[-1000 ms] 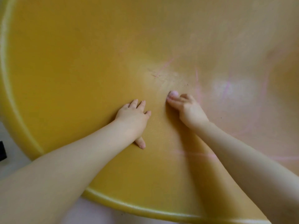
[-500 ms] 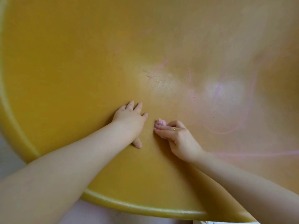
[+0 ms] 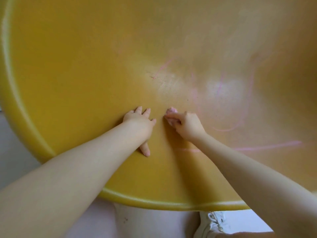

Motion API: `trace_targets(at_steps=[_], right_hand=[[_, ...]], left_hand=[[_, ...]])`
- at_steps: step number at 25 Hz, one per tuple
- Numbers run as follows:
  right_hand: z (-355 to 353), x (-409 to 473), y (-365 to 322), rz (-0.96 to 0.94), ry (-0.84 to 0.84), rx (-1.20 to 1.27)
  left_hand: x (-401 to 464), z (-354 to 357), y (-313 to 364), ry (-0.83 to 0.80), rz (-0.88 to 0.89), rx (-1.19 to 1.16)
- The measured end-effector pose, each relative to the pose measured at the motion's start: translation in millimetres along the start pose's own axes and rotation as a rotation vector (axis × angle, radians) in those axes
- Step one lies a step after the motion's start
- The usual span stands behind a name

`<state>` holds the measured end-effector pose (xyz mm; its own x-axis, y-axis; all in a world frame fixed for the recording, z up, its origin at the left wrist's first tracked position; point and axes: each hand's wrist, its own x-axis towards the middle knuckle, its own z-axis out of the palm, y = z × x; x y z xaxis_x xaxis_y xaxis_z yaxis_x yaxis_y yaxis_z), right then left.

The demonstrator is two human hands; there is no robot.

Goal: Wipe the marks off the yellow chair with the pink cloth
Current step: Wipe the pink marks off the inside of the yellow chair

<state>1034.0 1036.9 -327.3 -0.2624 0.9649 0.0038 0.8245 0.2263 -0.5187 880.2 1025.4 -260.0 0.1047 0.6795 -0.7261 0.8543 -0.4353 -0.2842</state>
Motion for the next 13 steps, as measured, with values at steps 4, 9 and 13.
trace_targets(at_steps=[4,9,13], right_hand=[[-10.5,-69.7,-11.6,-0.104,-0.231,0.125],[6.2,-48.5,15.1,-0.321,0.026,-0.161],[20.7,-16.0,15.1,0.057,0.221,-0.245]], left_hand=[[-5.2,2.0,5.3,-0.017,0.037,0.038],[-8.5,4.0,9.5,-0.010,0.054,0.040],[-10.2,5.0,13.4,0.003,0.060,0.032]])
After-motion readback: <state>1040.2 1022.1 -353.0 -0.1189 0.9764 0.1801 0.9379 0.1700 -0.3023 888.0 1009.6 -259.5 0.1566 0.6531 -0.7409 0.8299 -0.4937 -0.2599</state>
